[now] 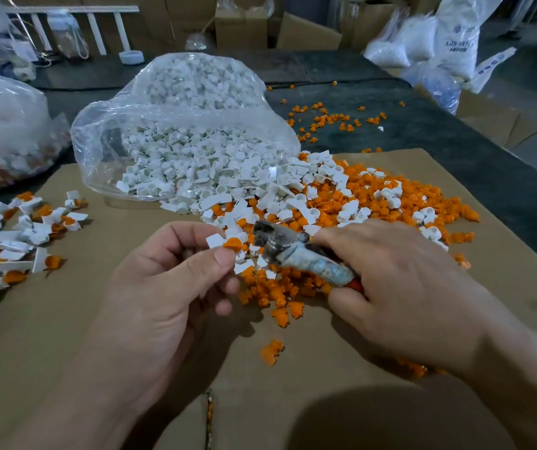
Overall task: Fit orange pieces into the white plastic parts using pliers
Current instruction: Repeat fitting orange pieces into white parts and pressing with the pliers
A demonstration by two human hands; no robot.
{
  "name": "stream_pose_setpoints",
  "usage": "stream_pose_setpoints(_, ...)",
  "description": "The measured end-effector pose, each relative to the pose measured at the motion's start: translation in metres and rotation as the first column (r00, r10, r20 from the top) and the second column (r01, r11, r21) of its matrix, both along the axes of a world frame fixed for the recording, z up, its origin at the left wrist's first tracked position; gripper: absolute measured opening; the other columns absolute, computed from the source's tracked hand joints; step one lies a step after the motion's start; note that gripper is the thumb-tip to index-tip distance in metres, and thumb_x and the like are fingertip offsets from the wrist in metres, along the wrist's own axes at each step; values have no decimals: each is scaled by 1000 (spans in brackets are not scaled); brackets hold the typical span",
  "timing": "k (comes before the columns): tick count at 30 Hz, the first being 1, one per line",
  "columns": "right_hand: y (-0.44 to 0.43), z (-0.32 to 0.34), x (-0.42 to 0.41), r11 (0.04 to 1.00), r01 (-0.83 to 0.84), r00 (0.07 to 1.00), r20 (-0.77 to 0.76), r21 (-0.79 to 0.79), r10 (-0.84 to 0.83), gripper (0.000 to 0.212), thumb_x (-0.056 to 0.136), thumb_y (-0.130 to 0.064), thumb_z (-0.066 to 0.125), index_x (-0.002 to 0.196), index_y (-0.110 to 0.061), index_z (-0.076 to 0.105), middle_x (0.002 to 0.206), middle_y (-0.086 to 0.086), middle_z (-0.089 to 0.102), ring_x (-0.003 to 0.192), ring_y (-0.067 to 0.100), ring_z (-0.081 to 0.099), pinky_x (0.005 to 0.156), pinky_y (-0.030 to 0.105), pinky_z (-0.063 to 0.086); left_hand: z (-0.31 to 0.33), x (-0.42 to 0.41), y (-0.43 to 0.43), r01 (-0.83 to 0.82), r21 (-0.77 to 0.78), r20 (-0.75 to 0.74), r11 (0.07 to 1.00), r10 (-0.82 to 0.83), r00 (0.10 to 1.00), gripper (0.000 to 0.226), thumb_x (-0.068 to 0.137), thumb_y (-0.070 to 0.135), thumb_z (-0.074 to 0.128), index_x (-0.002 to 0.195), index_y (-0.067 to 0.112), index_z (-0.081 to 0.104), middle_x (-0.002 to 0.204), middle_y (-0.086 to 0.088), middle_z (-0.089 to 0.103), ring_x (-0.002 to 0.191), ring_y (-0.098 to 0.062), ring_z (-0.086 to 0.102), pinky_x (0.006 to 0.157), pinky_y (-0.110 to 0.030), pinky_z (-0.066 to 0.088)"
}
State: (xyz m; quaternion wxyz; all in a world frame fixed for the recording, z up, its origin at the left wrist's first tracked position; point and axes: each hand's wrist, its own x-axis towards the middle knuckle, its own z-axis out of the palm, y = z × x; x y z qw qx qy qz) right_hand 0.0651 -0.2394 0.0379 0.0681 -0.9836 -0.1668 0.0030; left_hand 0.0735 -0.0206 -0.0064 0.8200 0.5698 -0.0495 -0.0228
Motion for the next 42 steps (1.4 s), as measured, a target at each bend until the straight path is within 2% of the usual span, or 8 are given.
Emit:
stream_pose_setpoints(5, -1, -2, -2, 997, -52, 999, 5, 49, 51, 50, 80, -45, 36, 128, -37, 43, 103, -17, 53, 94, 8, 45, 85, 30, 40, 1, -2, -1, -24, 78, 49, 997, 20, 999, 44, 45, 39, 96, 80, 24, 74, 66, -3, 64, 57, -13, 62, 45, -21, 49)
stream_pose_setpoints(8, -2, -4, -2, 995, -66, 998, 17, 72, 65, 53, 79, -46, 35, 131, -37, 42, 108, -18, 52, 98, 6, 43, 86, 26, 39, 1, -3, -1, -49, 141, 86, 989, 37, 996, 26, 57, 26, 87, 79, 26, 74, 64, -4, 64, 55, -12, 63, 45, -21, 49)
stream_pose_setpoints(11, -3, -5, -2, 994, -73, 997, 19, 83, 72, 53, 79, -46, 36, 132, -38, 41, 110, -20, 50, 99, 3, 42, 86, 25, 39, 1, -3, -2, -108, 229, 125, 967, 80, 989, 29, 58, 14, 87, 78, 29, 74, 61, 0, 65, 53, -8, 62, 44, -17, 48)
stream_pose_setpoints(16, -3, -4, -3, 992, -76, 997, 26, 101, 74, 48, 80, -44, 37, 127, -39, 44, 107, -21, 53, 97, 3, 44, 83, 26, 41, -1, -5, -5, -150, 301, 167, 942, 103, 981, 27, 60, 27, 89, 82, 31, 73, 61, 2, 65, 53, -7, 60, 47, -16, 49)
stream_pose_setpoints(20, -3, -4, -3, 992, -72, 997, 35, 99, 69, 50, 79, -46, 33, 127, -39, 44, 108, -20, 54, 99, 5, 46, 84, 29, 44, -2, -3, -4, -137, 230, 144, 963, 106, 984, 12, 71, 19, 73, 77, 29, 73, 58, -1, 64, 51, -9, 60, 44, -18, 48)
stream_pose_setpoints(29, -4, -6, -2, 990, -110, 993, 41, 87, 107, 59, 79, -53, 25, 133, -38, 42, 117, -23, 53, 105, 3, 47, 87, 31, 46, -2, -2, -3, -85, 175, 122, 981, 64, 990, 20, 63, 22, 84, 79, 28, 74, 66, -1, 67, 58, -12, 65, 46, -21, 50)
stream_pose_setpoints(34, -4, -8, -2, 990, -109, 993, 49, 92, 104, 54, 83, -48, 35, 136, -37, 40, 121, -22, 53, 109, 2, 46, 91, 29, 43, -3, -1, -5, -133, 201, 121, 970, 111, 987, 14, 65, 26, 80, 76, 32, 73, 63, -5, 67, 48, -9, 61, 43, -16, 46)
stream_pose_setpoints(42, -4, -8, -2, 989, -112, 993, 52, 93, 107, 56, 83, -51, 32, 136, -37, 41, 123, -22, 53, 110, 1, 46, 90, 29, 44, -7, 0, -4, -99, 229, 139, 968, 68, 988, 12, 74, 19, 72, 77, 30, 73, 66, -8, 69, 55, -11, 64, 46, -22, 51)
